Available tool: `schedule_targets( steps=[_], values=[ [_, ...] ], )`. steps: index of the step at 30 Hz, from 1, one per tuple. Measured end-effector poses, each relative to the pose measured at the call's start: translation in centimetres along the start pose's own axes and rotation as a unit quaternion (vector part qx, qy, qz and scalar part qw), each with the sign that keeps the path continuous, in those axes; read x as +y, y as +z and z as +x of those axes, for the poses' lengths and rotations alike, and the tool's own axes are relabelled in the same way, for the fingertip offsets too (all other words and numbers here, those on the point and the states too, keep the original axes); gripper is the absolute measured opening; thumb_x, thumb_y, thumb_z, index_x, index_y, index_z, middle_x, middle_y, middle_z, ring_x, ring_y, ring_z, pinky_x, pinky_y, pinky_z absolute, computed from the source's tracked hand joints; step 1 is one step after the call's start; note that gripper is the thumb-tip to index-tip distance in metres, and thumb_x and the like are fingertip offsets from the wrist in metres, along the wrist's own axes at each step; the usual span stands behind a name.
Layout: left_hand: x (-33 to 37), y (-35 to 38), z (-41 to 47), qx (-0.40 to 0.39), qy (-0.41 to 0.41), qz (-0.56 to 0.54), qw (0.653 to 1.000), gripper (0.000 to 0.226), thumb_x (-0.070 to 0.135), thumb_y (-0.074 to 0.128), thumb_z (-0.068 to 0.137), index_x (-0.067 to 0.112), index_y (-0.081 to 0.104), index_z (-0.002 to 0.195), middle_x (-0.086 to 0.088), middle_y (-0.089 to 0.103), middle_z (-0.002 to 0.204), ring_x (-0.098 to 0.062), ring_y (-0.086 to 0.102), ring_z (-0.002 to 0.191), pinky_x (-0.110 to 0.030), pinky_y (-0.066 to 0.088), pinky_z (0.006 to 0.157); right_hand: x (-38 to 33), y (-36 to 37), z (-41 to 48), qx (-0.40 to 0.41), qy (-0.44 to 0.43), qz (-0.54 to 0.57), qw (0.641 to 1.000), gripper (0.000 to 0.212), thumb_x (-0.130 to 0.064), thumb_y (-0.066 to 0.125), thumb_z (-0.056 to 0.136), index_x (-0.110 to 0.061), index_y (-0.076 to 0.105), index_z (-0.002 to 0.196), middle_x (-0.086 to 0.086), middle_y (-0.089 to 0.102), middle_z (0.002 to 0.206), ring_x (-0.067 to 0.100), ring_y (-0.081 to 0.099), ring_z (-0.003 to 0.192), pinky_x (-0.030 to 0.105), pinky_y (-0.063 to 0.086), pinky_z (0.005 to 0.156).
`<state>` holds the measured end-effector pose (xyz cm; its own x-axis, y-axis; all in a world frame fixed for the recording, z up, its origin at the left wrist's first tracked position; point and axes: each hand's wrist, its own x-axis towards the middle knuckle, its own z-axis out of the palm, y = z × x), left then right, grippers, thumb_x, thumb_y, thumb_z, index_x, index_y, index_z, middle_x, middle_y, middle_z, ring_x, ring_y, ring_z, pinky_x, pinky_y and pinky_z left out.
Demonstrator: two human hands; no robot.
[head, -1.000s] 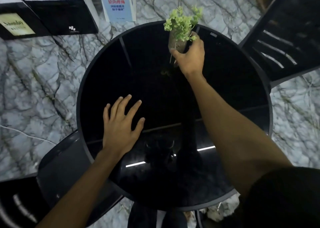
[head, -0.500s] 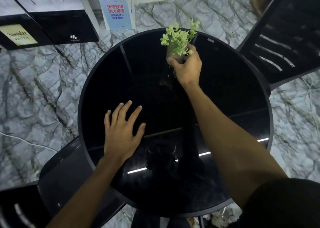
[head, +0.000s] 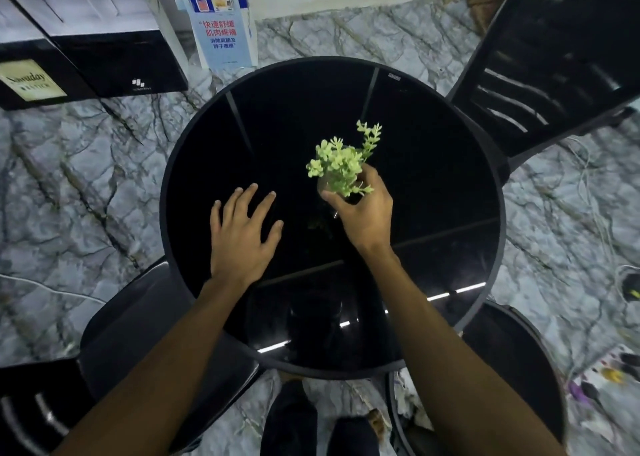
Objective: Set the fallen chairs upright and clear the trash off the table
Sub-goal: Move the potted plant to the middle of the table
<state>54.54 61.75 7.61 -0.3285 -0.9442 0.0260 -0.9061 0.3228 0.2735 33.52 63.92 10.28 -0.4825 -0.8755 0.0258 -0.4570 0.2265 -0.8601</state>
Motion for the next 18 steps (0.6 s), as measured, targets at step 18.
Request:
schedule_targets(
  steps=[18],
  values=[
    [0.0, 0.5, -0.7, 0.007, 0.016, 0.003, 1.0, 0.055, 0.049, 0.035, 0.098, 0.026, 0.04, 0.147, -0.006, 0.031, 0.159, -0.025, 0.02, 0.15, -0.05, 0.011, 0.122, 0.4, 0.6, -3.7, 0.029, 0.006, -0.028, 0.999, 0.063, -0.041, 0.079, 0.073, -0.024, 0.049, 0.125, -0.018, 0.053, 0.108, 0.011, 0.058, 0.104, 0.049, 0.049, 0.092]
  ],
)
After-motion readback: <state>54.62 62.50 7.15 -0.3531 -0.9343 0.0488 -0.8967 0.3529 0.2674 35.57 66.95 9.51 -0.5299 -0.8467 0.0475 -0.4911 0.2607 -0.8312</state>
